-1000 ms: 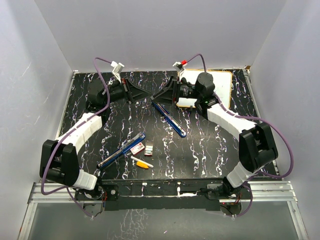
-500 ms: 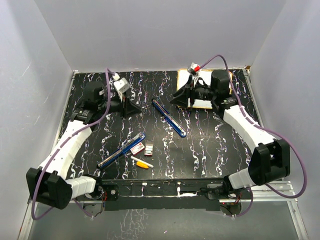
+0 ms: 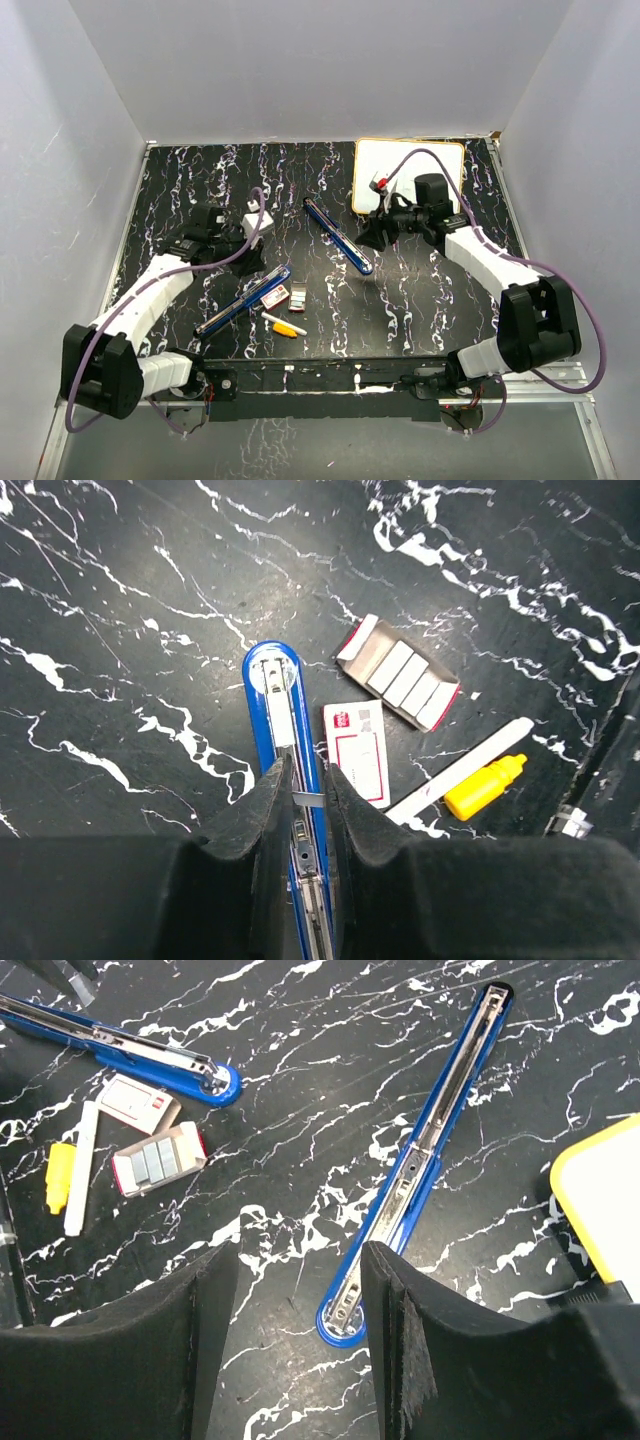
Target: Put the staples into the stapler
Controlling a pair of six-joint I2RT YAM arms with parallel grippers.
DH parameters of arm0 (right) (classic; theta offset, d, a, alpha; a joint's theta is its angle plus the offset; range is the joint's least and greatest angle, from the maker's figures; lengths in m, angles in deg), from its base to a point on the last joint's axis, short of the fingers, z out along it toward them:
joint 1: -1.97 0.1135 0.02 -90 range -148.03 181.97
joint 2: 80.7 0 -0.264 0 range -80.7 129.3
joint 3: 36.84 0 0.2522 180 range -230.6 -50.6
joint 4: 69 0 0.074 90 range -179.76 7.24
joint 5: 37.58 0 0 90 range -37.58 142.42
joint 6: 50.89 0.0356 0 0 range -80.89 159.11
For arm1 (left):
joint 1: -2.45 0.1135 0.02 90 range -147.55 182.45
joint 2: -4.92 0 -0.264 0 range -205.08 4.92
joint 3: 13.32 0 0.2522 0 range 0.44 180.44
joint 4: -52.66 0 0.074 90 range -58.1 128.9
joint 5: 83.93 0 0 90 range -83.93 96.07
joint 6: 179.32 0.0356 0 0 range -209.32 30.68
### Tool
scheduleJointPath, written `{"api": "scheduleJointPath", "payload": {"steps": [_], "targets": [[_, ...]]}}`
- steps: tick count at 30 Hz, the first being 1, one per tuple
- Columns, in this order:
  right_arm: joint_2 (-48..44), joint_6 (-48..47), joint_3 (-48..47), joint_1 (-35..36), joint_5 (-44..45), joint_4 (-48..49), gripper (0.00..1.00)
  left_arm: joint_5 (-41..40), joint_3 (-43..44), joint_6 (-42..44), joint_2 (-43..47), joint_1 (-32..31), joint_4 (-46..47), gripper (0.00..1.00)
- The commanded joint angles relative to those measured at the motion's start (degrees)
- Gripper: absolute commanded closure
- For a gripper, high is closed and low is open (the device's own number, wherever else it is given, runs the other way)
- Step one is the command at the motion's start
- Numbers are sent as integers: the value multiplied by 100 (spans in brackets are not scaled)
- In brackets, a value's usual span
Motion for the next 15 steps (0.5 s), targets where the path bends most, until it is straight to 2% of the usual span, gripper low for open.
{"api": "scheduleJointPath", "payload": {"steps": [1, 15], "targets": [[-139, -169, 190, -181, 0, 473, 46, -383, -151, 203, -149, -144, 245, 98], [-375, 68, 426, -481, -249, 753, 45, -1316, -362, -47, -405, -646, 615, 99]]}}
